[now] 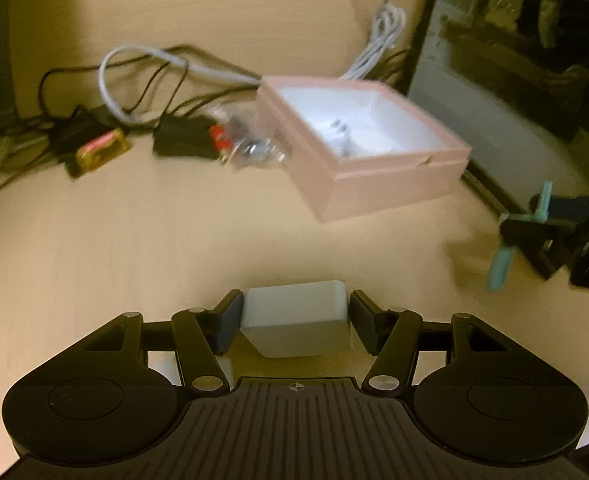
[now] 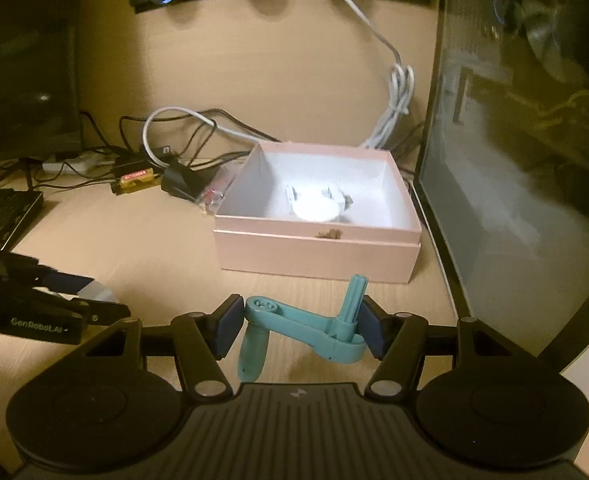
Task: Organize rigid objects
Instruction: 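Lower the white cube charger into the pink box and open the left tool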
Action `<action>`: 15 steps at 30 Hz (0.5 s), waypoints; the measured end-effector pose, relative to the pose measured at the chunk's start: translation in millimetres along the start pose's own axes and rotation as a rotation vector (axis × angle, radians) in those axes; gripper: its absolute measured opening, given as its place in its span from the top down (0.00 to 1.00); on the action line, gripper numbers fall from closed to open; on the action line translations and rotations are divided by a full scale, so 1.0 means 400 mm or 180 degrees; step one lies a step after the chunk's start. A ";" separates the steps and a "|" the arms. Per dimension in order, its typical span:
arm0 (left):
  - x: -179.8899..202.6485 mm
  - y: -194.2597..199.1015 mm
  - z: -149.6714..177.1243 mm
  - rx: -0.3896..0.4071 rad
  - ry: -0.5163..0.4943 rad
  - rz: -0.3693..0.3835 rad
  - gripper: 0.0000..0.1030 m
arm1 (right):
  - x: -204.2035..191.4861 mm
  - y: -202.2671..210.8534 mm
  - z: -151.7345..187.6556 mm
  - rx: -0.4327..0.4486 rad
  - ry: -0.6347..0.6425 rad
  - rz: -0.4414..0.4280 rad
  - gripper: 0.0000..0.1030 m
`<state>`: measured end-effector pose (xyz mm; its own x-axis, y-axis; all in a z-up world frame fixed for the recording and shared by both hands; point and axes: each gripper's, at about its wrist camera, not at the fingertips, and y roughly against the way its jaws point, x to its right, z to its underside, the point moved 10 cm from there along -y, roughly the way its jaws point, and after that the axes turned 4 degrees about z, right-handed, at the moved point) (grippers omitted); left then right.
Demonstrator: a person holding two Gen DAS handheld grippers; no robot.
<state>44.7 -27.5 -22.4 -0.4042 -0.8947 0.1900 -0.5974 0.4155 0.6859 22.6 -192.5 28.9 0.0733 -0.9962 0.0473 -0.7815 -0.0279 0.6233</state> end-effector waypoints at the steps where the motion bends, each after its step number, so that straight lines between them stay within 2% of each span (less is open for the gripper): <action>1: 0.008 0.008 -0.017 0.0039 -0.0020 0.0043 0.38 | 0.001 0.006 -0.002 0.0015 0.0013 -0.0004 0.40; 5: 0.040 0.029 -0.137 0.0241 -0.0107 0.0202 0.38 | 0.013 0.031 -0.007 0.0067 0.0011 -0.0018 0.40; 8: 0.055 -0.001 -0.260 0.0305 -0.0020 0.0348 0.38 | 0.020 0.047 -0.010 0.0115 0.0014 -0.0012 0.40; 12: 0.076 -0.091 -0.421 0.0390 -0.0096 0.0340 0.38 | 0.017 0.066 -0.012 0.0218 0.0150 0.0039 0.40; 15: 0.087 -0.207 -0.495 0.0231 -0.0060 0.0291 0.38 | 0.012 0.078 -0.010 0.0265 0.0239 0.0081 0.40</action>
<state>217.3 -125.4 66.4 -0.4719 -0.8495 0.2358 -0.6057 0.5067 0.6135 1.2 -198.0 51.6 0.0967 -0.9877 0.1226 -0.8322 -0.0127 0.5544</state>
